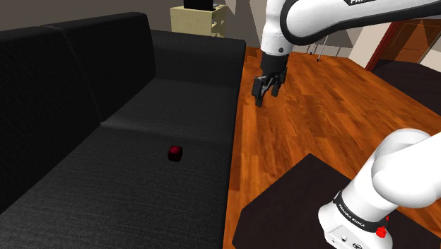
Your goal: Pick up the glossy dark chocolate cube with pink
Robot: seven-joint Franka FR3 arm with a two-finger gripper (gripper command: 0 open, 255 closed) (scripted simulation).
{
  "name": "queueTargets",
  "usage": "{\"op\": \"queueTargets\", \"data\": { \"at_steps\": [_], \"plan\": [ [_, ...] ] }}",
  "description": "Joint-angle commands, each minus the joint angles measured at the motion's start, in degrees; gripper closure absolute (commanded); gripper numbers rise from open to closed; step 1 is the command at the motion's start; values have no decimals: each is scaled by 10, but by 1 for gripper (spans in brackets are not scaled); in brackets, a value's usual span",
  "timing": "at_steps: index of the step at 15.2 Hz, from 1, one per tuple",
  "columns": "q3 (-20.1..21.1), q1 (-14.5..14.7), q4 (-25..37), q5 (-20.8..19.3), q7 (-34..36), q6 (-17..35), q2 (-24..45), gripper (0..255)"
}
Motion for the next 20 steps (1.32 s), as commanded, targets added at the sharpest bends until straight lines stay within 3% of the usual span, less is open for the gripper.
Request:
{"op": "queueTargets", "data": {
  "at_steps": [1,10,20],
  "plan": [
    [19,6,13,5,24,23,41,0],
    [87,27,100,-7,128,91,216,0],
    [124,73,264,-72,244,113,437,0]
  ]
}}
